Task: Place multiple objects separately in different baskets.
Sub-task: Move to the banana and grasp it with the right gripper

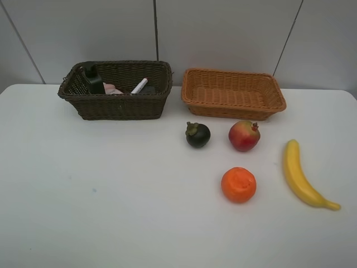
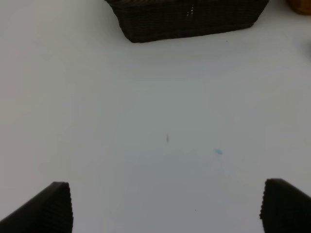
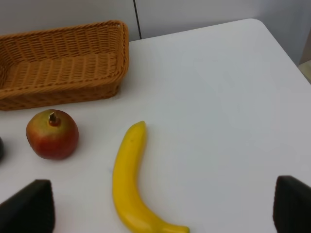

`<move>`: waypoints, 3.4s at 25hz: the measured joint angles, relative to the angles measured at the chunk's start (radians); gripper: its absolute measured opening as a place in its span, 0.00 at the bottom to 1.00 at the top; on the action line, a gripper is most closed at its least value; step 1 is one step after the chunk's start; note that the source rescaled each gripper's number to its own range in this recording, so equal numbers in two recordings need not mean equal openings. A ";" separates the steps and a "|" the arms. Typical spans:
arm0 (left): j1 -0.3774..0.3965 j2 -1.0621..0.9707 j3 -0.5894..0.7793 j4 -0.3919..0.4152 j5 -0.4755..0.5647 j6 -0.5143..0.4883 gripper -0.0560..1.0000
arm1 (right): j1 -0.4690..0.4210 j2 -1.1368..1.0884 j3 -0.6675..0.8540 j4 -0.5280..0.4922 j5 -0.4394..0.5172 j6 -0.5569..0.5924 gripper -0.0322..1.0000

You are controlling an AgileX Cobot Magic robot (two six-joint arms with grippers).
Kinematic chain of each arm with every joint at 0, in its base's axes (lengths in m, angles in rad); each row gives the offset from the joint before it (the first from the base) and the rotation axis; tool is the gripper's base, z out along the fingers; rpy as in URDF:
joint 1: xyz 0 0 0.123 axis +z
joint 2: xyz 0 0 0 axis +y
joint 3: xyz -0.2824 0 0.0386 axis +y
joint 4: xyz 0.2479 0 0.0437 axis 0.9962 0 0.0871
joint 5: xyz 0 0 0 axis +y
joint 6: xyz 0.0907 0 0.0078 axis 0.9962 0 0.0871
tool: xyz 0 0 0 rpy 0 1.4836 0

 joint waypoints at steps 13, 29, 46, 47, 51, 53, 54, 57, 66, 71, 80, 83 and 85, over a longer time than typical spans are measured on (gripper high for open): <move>0.000 0.000 0.000 0.000 0.000 0.000 1.00 | 0.000 0.000 0.000 0.000 0.000 0.000 0.99; 0.000 0.000 0.000 0.000 0.000 0.000 1.00 | 0.000 0.000 0.000 0.000 0.000 0.000 0.99; 0.000 0.000 0.000 0.000 0.000 0.000 1.00 | 0.000 1.038 -0.225 0.003 0.057 0.000 1.00; 0.000 0.000 0.000 0.000 0.000 0.000 1.00 | 0.000 1.095 -0.248 0.006 0.064 -0.001 1.00; 0.000 0.000 0.000 0.000 0.000 0.000 1.00 | 0.013 1.292 -0.318 0.022 0.054 -0.002 1.00; 0.000 0.000 0.000 0.000 0.000 0.000 1.00 | 0.045 1.362 -0.343 0.028 0.029 -0.002 1.00; 0.000 0.000 0.000 0.000 0.000 0.000 1.00 | 0.068 1.387 -0.353 0.030 0.016 -0.002 1.00; 0.000 0.000 0.000 0.000 0.000 0.000 1.00 | 0.141 1.468 -0.374 0.049 -0.023 -0.014 1.00; 0.000 0.000 0.000 0.000 0.000 0.000 1.00 | 0.195 1.652 -0.404 0.088 -0.140 -0.090 1.00; 0.000 0.000 0.000 0.000 0.000 0.000 1.00 | 0.191 1.691 -0.406 0.057 -0.215 -0.097 1.00; 0.000 0.000 0.000 0.000 0.000 0.000 1.00 | 0.101 1.770 -0.406 0.052 -0.268 -0.101 1.00; 0.000 0.000 0.000 0.000 0.000 0.000 1.00 | 0.101 1.802 -0.406 0.072 -0.287 -0.106 1.00; 0.000 0.000 0.000 0.000 0.000 0.000 1.00 | 0.101 1.832 -0.406 0.099 -0.300 -0.122 1.00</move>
